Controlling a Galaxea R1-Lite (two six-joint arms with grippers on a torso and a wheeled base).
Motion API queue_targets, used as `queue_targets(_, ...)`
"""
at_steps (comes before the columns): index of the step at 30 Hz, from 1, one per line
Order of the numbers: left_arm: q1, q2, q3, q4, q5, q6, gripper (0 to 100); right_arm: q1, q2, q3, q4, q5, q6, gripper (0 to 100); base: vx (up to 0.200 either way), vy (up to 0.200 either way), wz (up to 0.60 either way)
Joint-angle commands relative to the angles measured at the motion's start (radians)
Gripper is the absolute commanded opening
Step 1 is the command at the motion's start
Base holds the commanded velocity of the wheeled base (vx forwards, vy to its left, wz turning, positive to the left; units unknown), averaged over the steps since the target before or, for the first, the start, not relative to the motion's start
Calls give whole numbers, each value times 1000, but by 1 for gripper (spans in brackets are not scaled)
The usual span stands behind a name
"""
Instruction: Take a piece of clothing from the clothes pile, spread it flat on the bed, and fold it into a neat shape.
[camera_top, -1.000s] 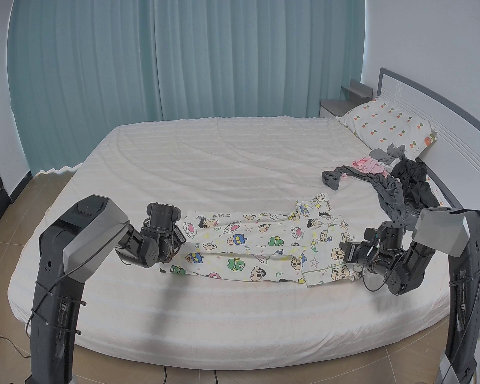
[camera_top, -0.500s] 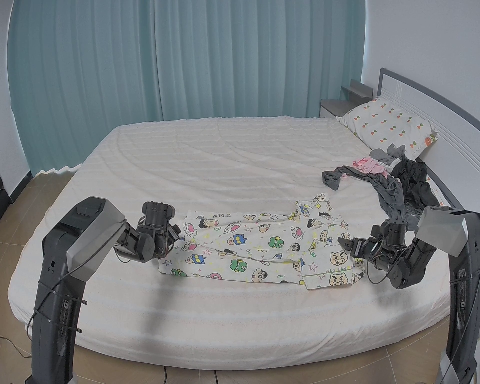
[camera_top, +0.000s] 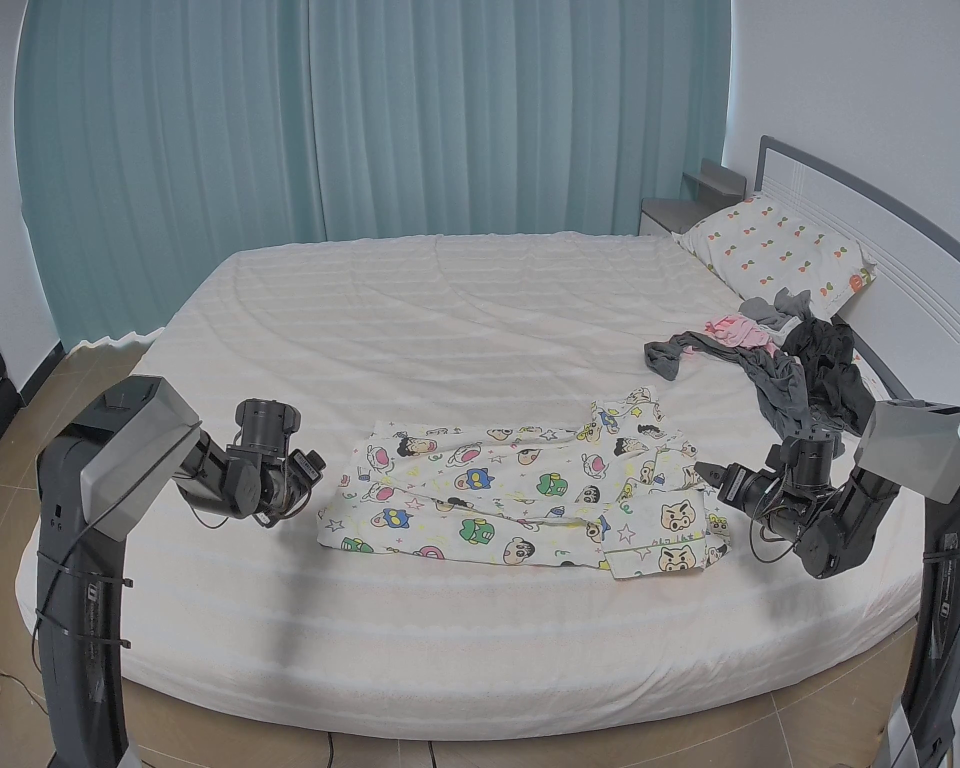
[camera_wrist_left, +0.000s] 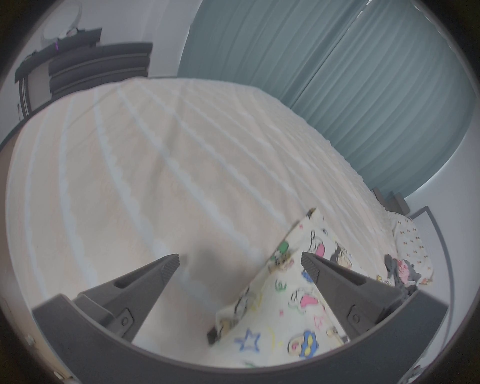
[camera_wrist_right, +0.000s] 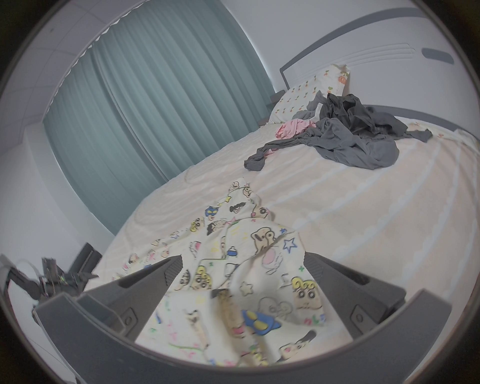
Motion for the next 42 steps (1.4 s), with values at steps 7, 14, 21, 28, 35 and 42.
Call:
queue_targets(7, 20, -328, 644, -378, -319, -164, 100, 269, -88, 62, 55, -77, 309, 100, 0, 0, 0)
queue_targets(14, 11, -332, 785, -651, -319, -161, 100, 278, -40, 66, 54, -100, 432, 100, 0, 0, 0)
queue_targets(21, -13, -297, 782, -657, -327, -164, 100, 276, -46, 74, 54, -103, 460, 100, 0, 0, 0)
queue_targets(28, -20, -280, 780, -662, -319, -164, 100, 275, 21, 11, 49, -108, 461, 100, 0, 0, 0)
queue_targets(35, -24, -276, 783, -663, -316, -161, 100, 233, 115, -102, 65, -151, 452, 100, 0, 0, 0)
queue_targets(42, -26, -271, 783, -663, -313, -158, 100, 224, 188, -182, 80, -152, 424, 100, 0, 0, 0)
